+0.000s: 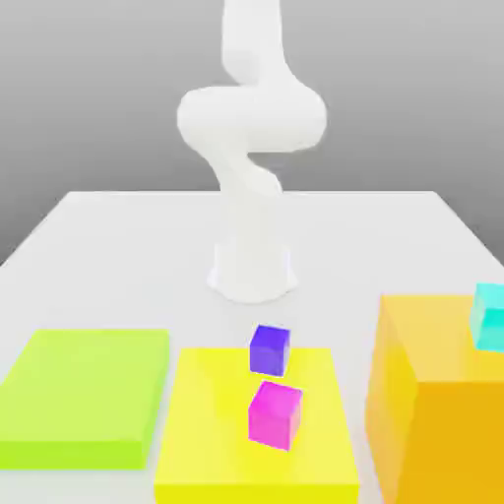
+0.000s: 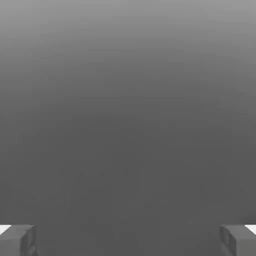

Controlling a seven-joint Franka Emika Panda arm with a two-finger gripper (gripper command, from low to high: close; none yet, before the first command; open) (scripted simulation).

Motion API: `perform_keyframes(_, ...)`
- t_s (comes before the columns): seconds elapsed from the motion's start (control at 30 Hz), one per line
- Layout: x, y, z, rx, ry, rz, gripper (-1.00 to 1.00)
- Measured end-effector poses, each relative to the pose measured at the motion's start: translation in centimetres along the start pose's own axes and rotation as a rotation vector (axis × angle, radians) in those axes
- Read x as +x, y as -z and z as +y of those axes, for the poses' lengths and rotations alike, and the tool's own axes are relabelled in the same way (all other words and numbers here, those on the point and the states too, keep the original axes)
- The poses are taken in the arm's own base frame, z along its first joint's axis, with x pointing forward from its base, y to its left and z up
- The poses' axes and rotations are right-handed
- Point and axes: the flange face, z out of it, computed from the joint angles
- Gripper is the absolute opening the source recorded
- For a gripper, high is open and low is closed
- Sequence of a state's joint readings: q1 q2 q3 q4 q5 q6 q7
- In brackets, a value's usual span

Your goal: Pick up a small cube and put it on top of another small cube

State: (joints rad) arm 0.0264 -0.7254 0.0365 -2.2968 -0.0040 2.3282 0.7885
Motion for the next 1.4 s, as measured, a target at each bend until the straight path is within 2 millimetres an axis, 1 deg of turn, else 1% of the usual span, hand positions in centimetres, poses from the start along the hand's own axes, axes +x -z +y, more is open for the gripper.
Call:
perform_keyframes(0.07, -2.8, -4.0, -2.2, -0.012, 0.073, -0.066, 0.0)
perform_keyframes(0.17, -8.5, -9.6, -4.9, -0.028, 0.188, -0.172, 0.0)
perform_keyframes(0.23, -13.1, -12.9, -6.4, -0.039, 0.269, -0.242, 0.0)
perform_keyframes(0.3, -18.1, -15.8, -7.3, -0.05, 0.353, -0.31, 0.0)
perform_keyframes(0.4, -26.3, -19.2, -7.8, -0.068, 0.483, -0.408, 0.0)
perform_keyframes(0.5, -34.7, -21.6, -7.2, -0.087, 0.618, -0.501, 0.0)
perform_keyframes(0.57, -40.4, -22.7, -6.0, -0.1, 0.71, -0.56, 0.0)
perform_keyframes(0.6, -43.6, -22.8, -5.2, -0.104, 0.765, -0.593, 0.0)
perform_keyframes(0.67, -49.0, -23.5, -1.8, -0.13, 0.84, -0.657, 0.0)
perform_keyframes(0.7, -51.2, -23.4, 0.0, -0.139, 0.867, -0.682, 0.0)
perform_keyframes(0.73, -51.1, -24.5, 1.9, -0.166, 0.842, -0.693, 0.0)
perform_keyframes(0.77, -49.3, -26.5, 3.8, -0.21, 0.771, -0.693, 0.0)
perform_keyframes(0.8, -48.8, -27.5, 5.8, -0.238, 0.735, -0.698, 0.0)
perform_keyframes(0.83, -48.6, -28.1, 7.6, -0.263, 0.706, -0.703, 0.0)
perform_keyframes(0.87, -48.6, -28.2, 8.9, -0.28, 0.687, -0.708, 0.0)
perform_keyframes(0.9, -48.8, -28.6, 9.8, -0.289, 0.679, -0.71, 0.0)
perform_keyframes(1.1, -51.6, -32.3, 12.8, -0.296, 0.671, -0.714, 0.0)
perform_keyframes(1.13, -51.8, -32.7, 13.1, -0.296, 0.671, -0.714, -1.0)
perform_keyframes(1.33, -52.0, -32.9, 13.3, -0.295, 0.671, -0.713, -1.0)
perform_keyframes(1.4, -51.5, -32.2, 12.7, -0.295, 0.671, -0.713, -1.0)
